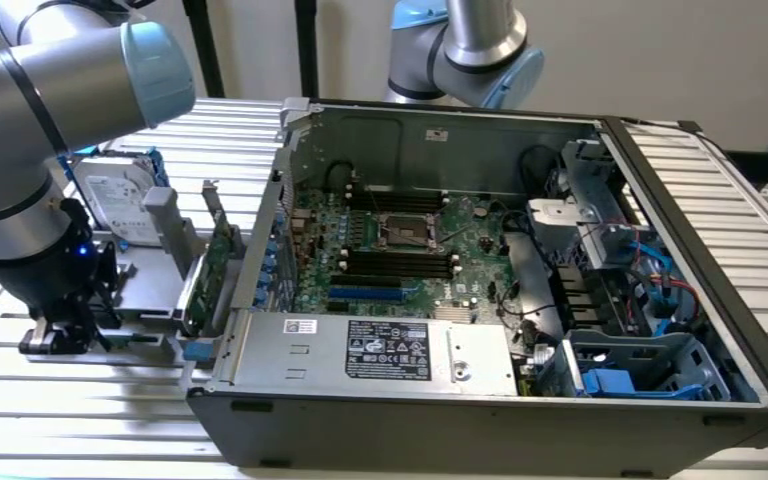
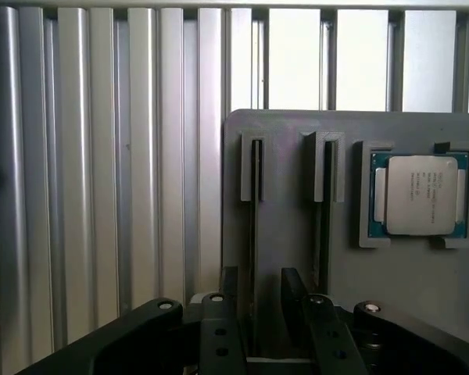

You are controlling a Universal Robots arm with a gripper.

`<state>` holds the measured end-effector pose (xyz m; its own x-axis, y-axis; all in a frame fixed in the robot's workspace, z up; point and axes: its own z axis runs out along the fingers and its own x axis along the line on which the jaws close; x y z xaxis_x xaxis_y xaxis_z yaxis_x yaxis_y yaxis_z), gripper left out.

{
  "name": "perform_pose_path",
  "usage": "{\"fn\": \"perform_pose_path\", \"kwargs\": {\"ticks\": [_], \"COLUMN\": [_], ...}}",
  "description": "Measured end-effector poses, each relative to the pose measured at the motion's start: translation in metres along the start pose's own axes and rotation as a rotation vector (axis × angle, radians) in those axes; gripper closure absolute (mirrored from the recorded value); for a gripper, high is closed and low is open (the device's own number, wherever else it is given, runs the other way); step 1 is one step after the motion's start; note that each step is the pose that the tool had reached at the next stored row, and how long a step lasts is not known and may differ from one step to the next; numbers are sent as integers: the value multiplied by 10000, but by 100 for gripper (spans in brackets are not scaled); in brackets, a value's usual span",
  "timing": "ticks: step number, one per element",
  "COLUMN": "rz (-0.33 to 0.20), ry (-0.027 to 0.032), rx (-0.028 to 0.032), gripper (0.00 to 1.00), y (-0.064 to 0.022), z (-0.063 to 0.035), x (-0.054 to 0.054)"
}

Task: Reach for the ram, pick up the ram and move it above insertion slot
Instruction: 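Pick up the ram and move it above insertion slot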

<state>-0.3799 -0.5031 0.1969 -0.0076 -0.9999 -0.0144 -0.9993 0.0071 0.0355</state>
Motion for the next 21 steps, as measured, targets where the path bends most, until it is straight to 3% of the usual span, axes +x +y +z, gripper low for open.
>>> {"fn": "perform_pose_path", "kwargs": {"ticks": [2, 6, 8, 21], "rz": [-4, -9, -8, -8], "ry": [0, -1, 0, 0], "rx": [-1, -1, -2, -2], "gripper": [66, 84, 87, 87], "y": [0, -6, -7, -6], "z": [0, 0, 0, -34], "x": [1, 1, 0, 0]}}
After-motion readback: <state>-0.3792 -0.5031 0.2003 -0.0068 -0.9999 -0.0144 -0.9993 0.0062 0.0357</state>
